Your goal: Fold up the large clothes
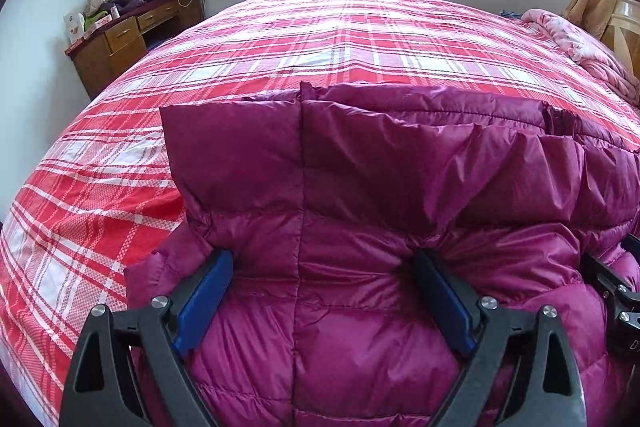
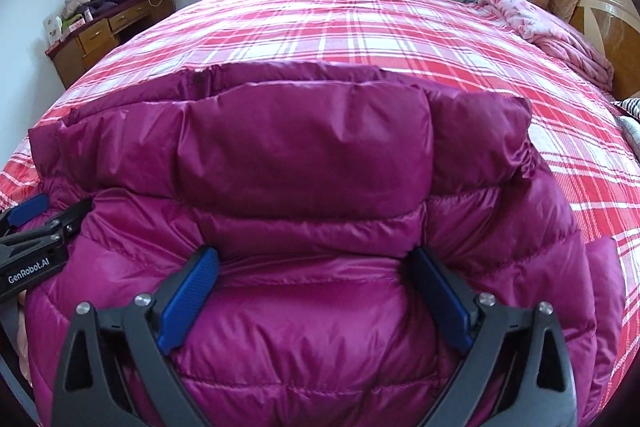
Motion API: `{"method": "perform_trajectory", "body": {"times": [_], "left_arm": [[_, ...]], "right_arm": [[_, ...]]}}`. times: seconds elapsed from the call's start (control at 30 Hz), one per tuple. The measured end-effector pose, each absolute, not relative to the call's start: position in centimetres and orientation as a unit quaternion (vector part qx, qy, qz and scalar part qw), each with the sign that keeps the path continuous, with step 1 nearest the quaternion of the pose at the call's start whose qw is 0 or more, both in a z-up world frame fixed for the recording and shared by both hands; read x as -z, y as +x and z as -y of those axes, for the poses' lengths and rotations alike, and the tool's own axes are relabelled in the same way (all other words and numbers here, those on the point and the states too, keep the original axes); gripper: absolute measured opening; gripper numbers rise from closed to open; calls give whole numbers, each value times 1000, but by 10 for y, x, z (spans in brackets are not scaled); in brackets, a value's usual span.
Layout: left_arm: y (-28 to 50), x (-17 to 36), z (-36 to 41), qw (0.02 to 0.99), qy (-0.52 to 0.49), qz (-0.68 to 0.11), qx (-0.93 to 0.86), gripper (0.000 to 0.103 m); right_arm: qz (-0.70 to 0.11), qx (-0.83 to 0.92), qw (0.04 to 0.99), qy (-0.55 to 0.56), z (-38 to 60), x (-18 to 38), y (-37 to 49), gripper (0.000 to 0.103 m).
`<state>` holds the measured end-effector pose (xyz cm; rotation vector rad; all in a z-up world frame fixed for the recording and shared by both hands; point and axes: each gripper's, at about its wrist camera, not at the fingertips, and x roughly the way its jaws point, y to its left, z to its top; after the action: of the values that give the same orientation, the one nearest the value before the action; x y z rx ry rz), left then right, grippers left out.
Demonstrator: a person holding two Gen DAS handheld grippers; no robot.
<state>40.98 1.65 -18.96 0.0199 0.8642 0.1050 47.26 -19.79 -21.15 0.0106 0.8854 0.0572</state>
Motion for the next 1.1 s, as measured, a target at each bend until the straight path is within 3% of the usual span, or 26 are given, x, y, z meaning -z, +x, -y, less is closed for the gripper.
{"method": "perform_trajectory", "body": {"times": [0.57,0.8,0.93,1.1], "left_arm": [[411,192,-13,906,18,-419,-57,94],[409,189,-16,905,8,-422,-45,94],[384,172,-24,912,-15,-408,-37,94],[360,176,-6,919,35,-393,-27,94]], "right_arm": [[-439,-17,898,-10,194,214,479,102],[-404,-40,913,37,195,184,439,101],[-394,-62,917,4,171,182,416,101],[-397,-41,917,-29,159,204,418,102]]}}
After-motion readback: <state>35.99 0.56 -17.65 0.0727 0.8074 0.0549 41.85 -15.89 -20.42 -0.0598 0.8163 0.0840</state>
